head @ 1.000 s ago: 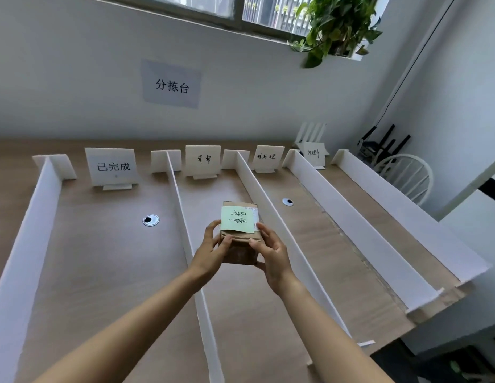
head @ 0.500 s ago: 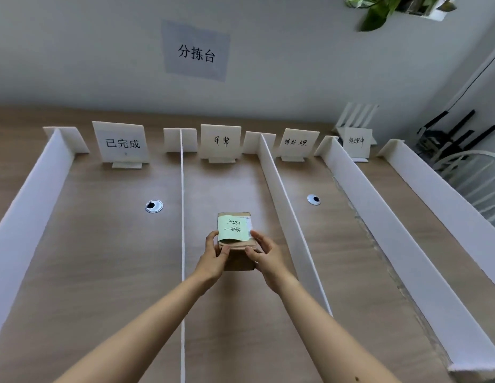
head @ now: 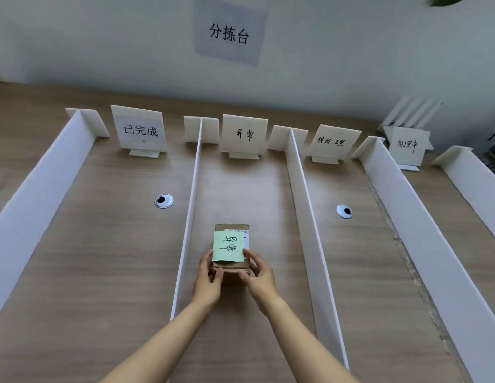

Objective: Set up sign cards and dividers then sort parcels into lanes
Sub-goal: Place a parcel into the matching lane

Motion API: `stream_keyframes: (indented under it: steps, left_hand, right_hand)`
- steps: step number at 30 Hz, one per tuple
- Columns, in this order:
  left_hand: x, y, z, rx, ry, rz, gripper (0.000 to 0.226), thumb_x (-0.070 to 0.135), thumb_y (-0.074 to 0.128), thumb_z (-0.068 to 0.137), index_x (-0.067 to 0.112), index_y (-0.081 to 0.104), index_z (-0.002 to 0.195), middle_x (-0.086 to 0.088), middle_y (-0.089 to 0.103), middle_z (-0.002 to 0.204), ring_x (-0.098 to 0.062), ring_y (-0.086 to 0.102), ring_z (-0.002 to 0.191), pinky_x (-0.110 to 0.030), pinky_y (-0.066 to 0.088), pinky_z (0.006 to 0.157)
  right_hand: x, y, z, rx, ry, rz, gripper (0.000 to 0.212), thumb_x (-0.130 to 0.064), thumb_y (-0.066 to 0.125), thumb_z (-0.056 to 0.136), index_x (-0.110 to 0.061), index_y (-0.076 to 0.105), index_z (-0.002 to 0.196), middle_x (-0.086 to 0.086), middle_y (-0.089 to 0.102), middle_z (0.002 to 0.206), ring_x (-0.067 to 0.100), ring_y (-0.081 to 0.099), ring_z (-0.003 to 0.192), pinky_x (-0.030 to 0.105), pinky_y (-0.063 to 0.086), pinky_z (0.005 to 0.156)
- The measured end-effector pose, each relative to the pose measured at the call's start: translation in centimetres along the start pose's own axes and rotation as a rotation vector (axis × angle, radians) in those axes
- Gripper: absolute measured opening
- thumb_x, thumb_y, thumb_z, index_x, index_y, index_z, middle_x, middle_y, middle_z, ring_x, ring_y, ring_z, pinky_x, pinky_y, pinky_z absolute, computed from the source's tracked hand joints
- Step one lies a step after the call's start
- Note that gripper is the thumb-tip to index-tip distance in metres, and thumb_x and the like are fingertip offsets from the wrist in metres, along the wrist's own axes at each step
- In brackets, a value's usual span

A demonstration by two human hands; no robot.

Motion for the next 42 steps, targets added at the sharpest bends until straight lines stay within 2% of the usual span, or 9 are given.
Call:
stream_keyframes:
  steps: [4, 9, 13, 18, 23, 31, 34, 37, 42]
  left_hand:
    - [0.6, 0.2, 1.7, 0.136, -0.09, -0.137, 0.048, -0.002, 0.047, 0.095, 0.002, 0.031, 0.139, -0.004, 0.045, 0.127, -0.014, 0.044, 0.117, -0.022, 0.033, 0.096]
    - [1.2, 0.3, 6.0, 0.255, -0.144, -0.13, 0.037, 0.014, 0.053, 0.095, 0.002, 0.046, 0.129, -0.017, 0.056, 0.129, -0.028, 0.052, 0.118, -0.032, 0.039, 0.098]
    - [2.3, 0.1, 9.0, 0.353, -0.176, -0.156, 0.034, 0.017, 0.054, 0.095, 0.002, 0.05, 0.125, -0.014, 0.059, 0.122, -0.028, 0.054, 0.113, -0.028, 0.038, 0.09]
    - [4.7, 0.2, 12.8, 0.423, -0.289, -0.095, 0.036, 0.028, 0.048, 0.098, 0.003, 0.051, 0.123, -0.018, 0.058, 0.125, -0.033, 0.054, 0.113, -0.035, 0.041, 0.092]
    - [6.2, 0.0, 16.2, 0.377, -0.308, -0.101, 0.046, 0.03, 0.044, 0.099, 0.002, 0.041, 0.134, -0.019, 0.05, 0.135, -0.033, 0.049, 0.121, -0.034, 0.039, 0.095]
    - [5.5, 1.4, 17.0, 0.156, -0.29, -0.039, 0.054, 0.01, 0.043, 0.098, 0.006, 0.022, 0.147, -0.012, 0.039, 0.145, -0.026, 0.04, 0.131, -0.029, 0.033, 0.101]
    - [5.4, 1.3, 16.6, 0.141, -0.265, 0.023, 0.051, 0.008, 0.04, 0.096, 0.009, 0.025, 0.145, -0.011, 0.041, 0.143, -0.025, 0.042, 0.129, -0.028, 0.035, 0.099]
    - [5.1, 0.9, 16.1, 0.152, -0.267, 0.069, 0.047, 0.008, 0.04, 0.094, 0.01, 0.033, 0.141, -0.009, 0.047, 0.133, -0.023, 0.048, 0.116, -0.024, 0.038, 0.085]
    - [4.9, 0.7, 15.0, 0.115, -0.26, 0.079, 0.039, 0.008, 0.043, 0.092, 0.011, 0.042, 0.131, -0.008, 0.052, 0.127, -0.024, 0.052, 0.109, -0.024, 0.039, 0.082]
  right_hand:
    - [-0.7, 0.8, 2.7, 0.02, -0.042, -0.067, 0.055, 0.019, 0.055, 0.083, -0.014, 0.056, 0.127, 0.008, 0.05, 0.141, 0.017, 0.05, 0.129, 0.034, 0.041, 0.108]
    - [-2.2, 2.0, 6.6, 0.038, -0.074, -0.133, 0.056, 0.018, 0.056, 0.083, -0.009, 0.054, 0.132, 0.01, 0.046, 0.145, 0.017, 0.045, 0.133, 0.029, 0.039, 0.107]
    - [-3.9, 2.9, 9.9, 0.032, -0.092, -0.191, 0.057, 0.015, 0.056, 0.085, -0.008, 0.05, 0.137, 0.008, 0.04, 0.149, 0.016, 0.04, 0.137, 0.021, 0.034, 0.108]
    - [-5.4, 4.1, 14.6, 0.019, -0.108, -0.307, 0.057, 0.007, 0.061, 0.085, -0.014, 0.051, 0.137, 0.004, 0.039, 0.151, 0.016, 0.039, 0.137, 0.029, 0.032, 0.114]
    - [-6.7, 5.5, 18.9, 0.021, -0.121, -0.387, 0.057, 0.002, 0.062, 0.085, -0.018, 0.051, 0.138, 0.003, 0.04, 0.15, 0.018, 0.041, 0.137, 0.034, 0.032, 0.115]
    - [-8.6, 7.8, 23.3, 0.014, -0.143, -0.411, 0.056, -0.001, 0.062, 0.086, -0.017, 0.051, 0.138, 0.003, 0.045, 0.148, 0.022, 0.047, 0.131, 0.034, 0.035, 0.113]
    - [-9.0, 8.1, 24.1, 0.021, -0.133, -0.418, 0.056, -0.001, 0.062, 0.087, -0.018, 0.05, 0.139, 0.005, 0.046, 0.146, 0.023, 0.048, 0.131, 0.035, 0.035, 0.112]
    - [-9.5, 8.2, 24.1, 0.003, -0.133, -0.452, 0.055, -0.003, 0.058, 0.091, -0.017, 0.044, 0.142, 0.004, 0.043, 0.147, 0.023, 0.045, 0.133, 0.032, 0.032, 0.113]
    - [-10.0, 8.9, 23.8, -0.132, -0.113, -0.604, 0.066, -0.011, 0.054, 0.095, -0.019, 0.023, 0.152, 0.004, 0.018, 0.159, 0.021, 0.025, 0.144, 0.031, 0.02, 0.118]
Point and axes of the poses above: each hand's wrist, its own z-axis towards the middle knuckle, its own y-axis out of the palm, x = y × z, the point moved 6 cm from there along z, towards the middle knuckle
